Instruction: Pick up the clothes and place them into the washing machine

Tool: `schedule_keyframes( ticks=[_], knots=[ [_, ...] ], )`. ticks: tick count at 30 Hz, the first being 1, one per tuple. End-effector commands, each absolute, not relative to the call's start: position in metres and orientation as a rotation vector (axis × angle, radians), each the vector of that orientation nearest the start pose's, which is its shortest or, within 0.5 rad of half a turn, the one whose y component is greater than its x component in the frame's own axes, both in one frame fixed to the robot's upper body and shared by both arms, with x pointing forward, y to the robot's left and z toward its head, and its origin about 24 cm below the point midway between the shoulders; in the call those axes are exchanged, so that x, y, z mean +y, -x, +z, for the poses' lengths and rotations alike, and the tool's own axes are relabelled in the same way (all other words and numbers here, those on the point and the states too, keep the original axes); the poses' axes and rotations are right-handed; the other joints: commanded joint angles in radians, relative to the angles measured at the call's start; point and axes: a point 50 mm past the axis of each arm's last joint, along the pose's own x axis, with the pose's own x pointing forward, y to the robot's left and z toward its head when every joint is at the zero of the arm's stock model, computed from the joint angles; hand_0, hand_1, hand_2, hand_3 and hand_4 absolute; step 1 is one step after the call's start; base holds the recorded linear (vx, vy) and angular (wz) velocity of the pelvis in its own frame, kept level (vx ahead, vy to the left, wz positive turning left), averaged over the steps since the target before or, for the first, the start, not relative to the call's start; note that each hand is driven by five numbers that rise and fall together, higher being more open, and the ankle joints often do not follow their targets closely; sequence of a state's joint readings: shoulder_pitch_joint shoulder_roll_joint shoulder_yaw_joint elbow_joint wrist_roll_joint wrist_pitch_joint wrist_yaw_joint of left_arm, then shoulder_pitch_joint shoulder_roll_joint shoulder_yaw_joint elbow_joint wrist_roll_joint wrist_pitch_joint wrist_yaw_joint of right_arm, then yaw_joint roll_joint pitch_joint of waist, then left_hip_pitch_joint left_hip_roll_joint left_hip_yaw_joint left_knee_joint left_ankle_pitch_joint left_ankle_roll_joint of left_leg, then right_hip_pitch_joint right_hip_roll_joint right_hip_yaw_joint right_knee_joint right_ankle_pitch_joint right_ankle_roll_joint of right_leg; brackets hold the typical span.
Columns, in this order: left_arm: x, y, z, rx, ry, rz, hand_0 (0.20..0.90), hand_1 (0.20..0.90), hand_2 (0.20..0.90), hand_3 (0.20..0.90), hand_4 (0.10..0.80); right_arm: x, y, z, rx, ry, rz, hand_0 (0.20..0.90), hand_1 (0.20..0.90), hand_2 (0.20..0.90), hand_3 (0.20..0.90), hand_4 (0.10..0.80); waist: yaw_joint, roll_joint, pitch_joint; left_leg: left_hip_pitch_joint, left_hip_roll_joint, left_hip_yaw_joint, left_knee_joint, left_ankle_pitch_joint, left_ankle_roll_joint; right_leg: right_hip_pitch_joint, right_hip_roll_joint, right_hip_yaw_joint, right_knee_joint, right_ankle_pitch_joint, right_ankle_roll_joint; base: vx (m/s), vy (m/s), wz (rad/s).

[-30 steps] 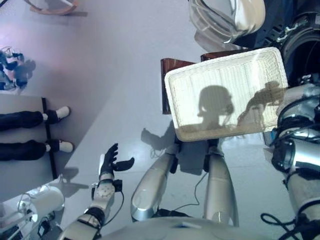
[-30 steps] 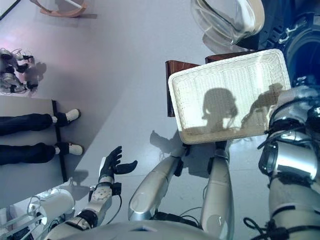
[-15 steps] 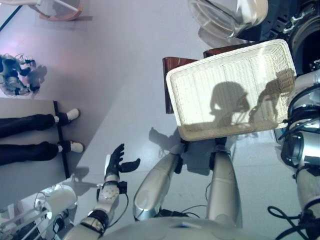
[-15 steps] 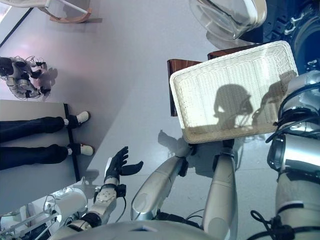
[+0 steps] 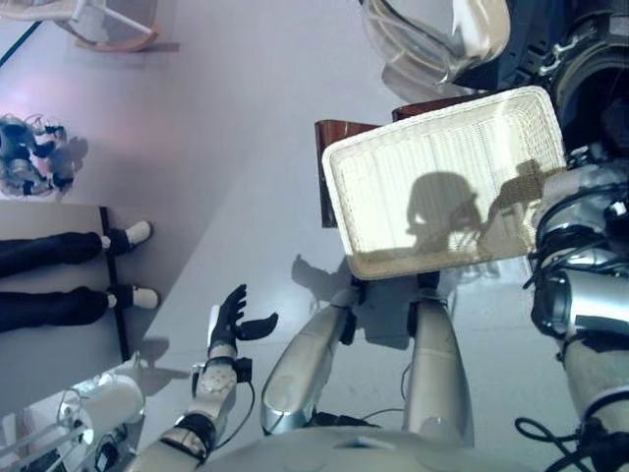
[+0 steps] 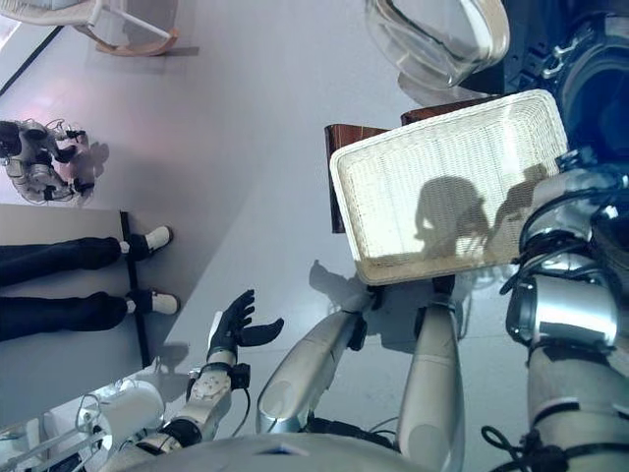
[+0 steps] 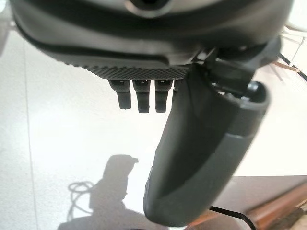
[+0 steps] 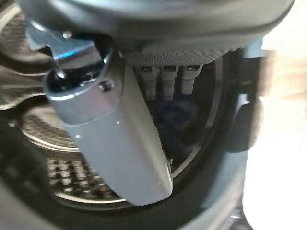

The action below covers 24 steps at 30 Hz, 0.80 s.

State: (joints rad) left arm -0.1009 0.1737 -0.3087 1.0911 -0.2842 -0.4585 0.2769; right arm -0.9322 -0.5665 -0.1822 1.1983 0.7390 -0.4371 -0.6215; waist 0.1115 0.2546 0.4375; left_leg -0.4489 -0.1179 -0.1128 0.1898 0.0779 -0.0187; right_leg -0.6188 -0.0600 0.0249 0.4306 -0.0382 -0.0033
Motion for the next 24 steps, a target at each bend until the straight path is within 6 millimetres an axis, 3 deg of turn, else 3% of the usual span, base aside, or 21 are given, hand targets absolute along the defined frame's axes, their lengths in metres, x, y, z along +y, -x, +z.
schedule_keyframes(
  ticks=[1, 2, 10, 16, 24],
  knots=[
    [0.228, -0.165, -0.121, 0.62, -0.181, 0.359, 0.9, 0.9, 0.9, 0.9, 0.8, -0.335, -0.34, 0.118, -0.24, -0.458, -1.034, 0.9, 0.9, 0.9, 0.9, 0.8, 0.01, -0.058, -0.046, -0.121, -0.031, 0.053, 0.059, -0.016, 0.004, 0.082, 0.03, -0.032, -0.068, -0.012, -0.009, 0.0, 0.0, 0.0],
    [0.229, -0.165, -0.121, 0.62, -0.182, 0.359, 0.9, 0.9, 0.9, 0.9, 0.8, -0.335, -0.34, 0.117, -0.238, -0.459, -1.034, 0.9, 0.9, 0.9, 0.9, 0.8, 0.01, -0.058, -0.047, -0.121, -0.031, 0.052, 0.059, -0.016, 0.004, 0.083, 0.03, -0.032, -0.069, -0.013, -0.009, 0.0, 0.0, 0.0],
    [0.237, -0.16, -0.123, 0.65, -0.163, 0.37, 0.9, 0.9, 0.9, 0.9, 0.8, -0.297, -0.324, 0.044, -0.054, -0.495, -0.899, 0.9, 0.9, 0.9, 0.9, 0.8, 0.013, -0.129, -0.07, -0.058, -0.019, 0.043, 0.061, -0.027, 0.006, 0.166, 0.03, -0.048, -0.103, 0.002, -0.001, 0.02, -0.003, 0.04],
    [0.248, -0.143, -0.129, 0.711, -0.147, 0.383, 0.9, 0.9, 0.9, 0.9, 0.8, -0.286, -0.285, -0.012, 0.106, -0.433, -0.838, 0.9, 0.9, 0.9, 0.9, 0.8, 0.006, -0.207, -0.162, 0.064, -0.005, 0.032, 0.014, -0.032, 0.008, 0.306, 0.028, -0.061, -0.201, 0.023, 0.018, 0.106, 0.001, -0.03],
    [0.255, -0.109, -0.141, 0.84, -0.132, 0.367, 0.9, 0.9, 0.9, 0.9, 0.8, -0.279, -0.205, -0.084, 0.411, -0.299, -0.785, 0.9, 0.9, 0.9, 0.9, 0.8, -0.02, -0.272, -0.308, 0.215, 0.004, 0.032, -0.042, -0.06, 0.016, 0.455, 0.026, -0.049, -0.326, 0.051, 0.041, 0.087, 0.015, -0.06]
  ],
)
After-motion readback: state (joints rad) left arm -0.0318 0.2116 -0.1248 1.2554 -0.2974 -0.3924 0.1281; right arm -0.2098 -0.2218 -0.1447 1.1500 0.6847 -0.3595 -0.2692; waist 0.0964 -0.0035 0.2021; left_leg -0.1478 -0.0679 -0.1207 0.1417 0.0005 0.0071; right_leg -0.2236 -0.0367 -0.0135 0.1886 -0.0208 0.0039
